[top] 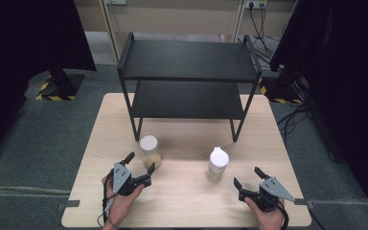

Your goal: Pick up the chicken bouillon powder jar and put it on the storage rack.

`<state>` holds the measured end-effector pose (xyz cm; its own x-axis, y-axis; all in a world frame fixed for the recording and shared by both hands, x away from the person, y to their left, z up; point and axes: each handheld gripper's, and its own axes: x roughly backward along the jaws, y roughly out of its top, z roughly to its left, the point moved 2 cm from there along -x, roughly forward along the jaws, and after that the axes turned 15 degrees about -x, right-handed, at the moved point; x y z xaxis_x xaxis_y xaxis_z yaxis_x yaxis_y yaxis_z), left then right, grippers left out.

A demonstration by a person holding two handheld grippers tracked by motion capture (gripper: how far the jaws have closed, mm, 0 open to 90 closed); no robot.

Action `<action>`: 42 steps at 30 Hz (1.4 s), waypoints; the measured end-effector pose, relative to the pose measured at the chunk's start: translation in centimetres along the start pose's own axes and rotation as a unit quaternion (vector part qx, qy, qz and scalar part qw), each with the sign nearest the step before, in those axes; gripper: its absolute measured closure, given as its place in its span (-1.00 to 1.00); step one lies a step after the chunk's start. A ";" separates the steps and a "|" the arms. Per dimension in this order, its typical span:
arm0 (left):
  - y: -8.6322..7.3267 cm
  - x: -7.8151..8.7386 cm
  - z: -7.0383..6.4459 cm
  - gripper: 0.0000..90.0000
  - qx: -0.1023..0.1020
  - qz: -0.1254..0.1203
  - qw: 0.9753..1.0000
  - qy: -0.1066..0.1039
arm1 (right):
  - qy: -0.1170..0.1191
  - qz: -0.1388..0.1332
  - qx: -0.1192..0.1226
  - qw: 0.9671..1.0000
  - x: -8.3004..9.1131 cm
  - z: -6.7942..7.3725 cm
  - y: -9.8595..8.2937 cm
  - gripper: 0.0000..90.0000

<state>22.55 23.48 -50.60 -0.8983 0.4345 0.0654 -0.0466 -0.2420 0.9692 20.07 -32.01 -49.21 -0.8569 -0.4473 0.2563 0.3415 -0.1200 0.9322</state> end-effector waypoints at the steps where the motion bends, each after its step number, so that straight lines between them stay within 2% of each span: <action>1: 0.0 -0.1 0.0 -0.70 0.001 0.000 1.000 0.001 | 0.000 0.000 -0.001 1.000 0.0 0.0 0.0 -0.82; 15: 0.9 -3.1 0.6 -0.54 0.000 0.001 1.000 0.000 | 0.001 0.002 -0.002 1.000 -0.2 -0.1 0.1 -0.82; 18: 0.9 -3.6 0.6 -0.49 -0.010 0.007 1.000 -0.001 | 0.001 0.003 -0.002 1.000 -0.2 -0.1 0.1 -0.82; 23: 0.8 -3.9 0.5 -0.41 -0.027 0.010 1.000 0.000 | 0.002 0.004 -0.003 1.000 -0.2 -0.2 0.2 -0.83; 29: 0.6 -4.1 0.5 -0.26 -0.025 0.005 1.000 -0.001 | 0.001 0.003 -0.004 1.000 -0.2 -0.2 0.2 -0.83; 37: 0.9 -4.0 0.1 -0.25 -0.019 0.009 1.000 0.005 | 0.002 0.003 -0.003 1.000 -0.2 -0.2 0.2 -0.83; 42: 1.5 -3.6 0.0 -0.25 -0.013 -0.003 1.000 0.008 | 0.001 0.001 -0.004 1.000 -0.2 -0.2 0.1 -0.83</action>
<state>25.72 21.52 -49.37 -0.9050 0.4217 0.0557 -0.0629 -0.2621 0.9630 20.31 -32.09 -49.20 -0.8556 -0.4493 0.2571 0.3456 -0.1260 0.9299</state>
